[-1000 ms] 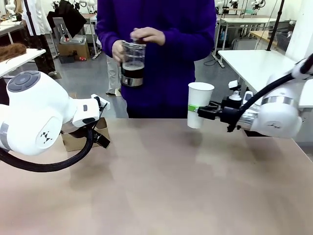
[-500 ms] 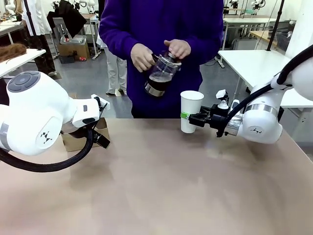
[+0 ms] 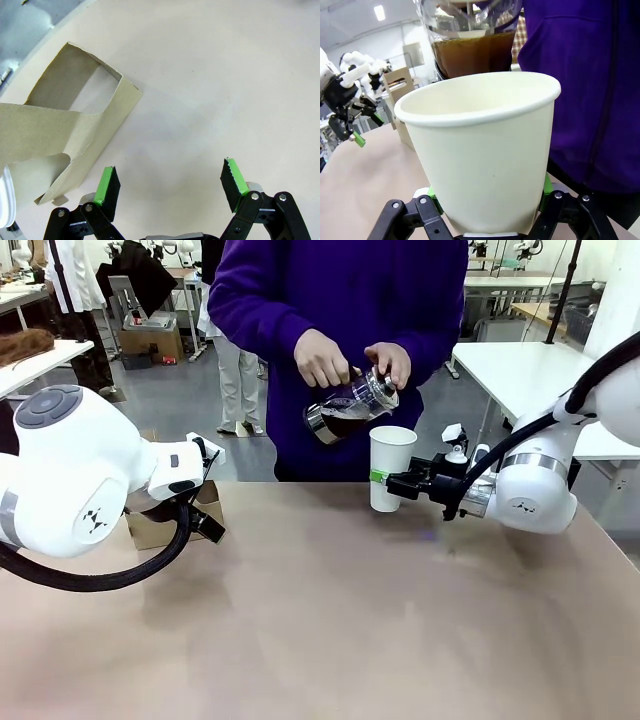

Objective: Pour a drink into a cup and package it in a carrier.
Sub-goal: When a person places the Paper Cup Lid on the 600 ml Paper Cup , lift the 600 ml Paper Cup.

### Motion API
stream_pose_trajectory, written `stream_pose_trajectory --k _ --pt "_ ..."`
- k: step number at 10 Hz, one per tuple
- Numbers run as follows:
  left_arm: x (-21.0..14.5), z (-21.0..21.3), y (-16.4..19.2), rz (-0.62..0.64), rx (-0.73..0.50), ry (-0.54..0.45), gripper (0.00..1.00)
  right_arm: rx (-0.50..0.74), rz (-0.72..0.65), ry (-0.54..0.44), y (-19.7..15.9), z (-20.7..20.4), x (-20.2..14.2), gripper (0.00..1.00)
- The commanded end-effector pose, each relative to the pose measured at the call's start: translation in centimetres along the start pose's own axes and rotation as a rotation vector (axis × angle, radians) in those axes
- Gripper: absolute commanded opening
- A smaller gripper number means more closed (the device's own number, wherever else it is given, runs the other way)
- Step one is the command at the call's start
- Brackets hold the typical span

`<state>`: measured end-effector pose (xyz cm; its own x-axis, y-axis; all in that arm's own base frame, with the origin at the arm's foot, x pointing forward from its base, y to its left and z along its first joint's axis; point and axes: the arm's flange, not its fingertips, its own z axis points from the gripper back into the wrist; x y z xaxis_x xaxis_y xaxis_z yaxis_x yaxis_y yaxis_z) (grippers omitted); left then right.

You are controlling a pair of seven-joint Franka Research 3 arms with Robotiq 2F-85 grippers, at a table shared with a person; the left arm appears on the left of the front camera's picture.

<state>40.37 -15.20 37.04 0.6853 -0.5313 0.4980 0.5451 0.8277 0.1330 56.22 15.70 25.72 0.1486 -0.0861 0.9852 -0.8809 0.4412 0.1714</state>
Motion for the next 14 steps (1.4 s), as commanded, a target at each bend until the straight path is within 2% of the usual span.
stream_pose_trajectory --k 1,14 --pt "-0.02 0.03 0.04 0.002 -0.002 -0.001 1.00 0.000 0.002 -0.002 0.38 0.06 0.41 0.80" --pt "-0.02 0.03 0.04 0.002 -0.002 -0.001 1.00 0.000 0.002 -0.002 0.38 0.06 0.41 0.80"
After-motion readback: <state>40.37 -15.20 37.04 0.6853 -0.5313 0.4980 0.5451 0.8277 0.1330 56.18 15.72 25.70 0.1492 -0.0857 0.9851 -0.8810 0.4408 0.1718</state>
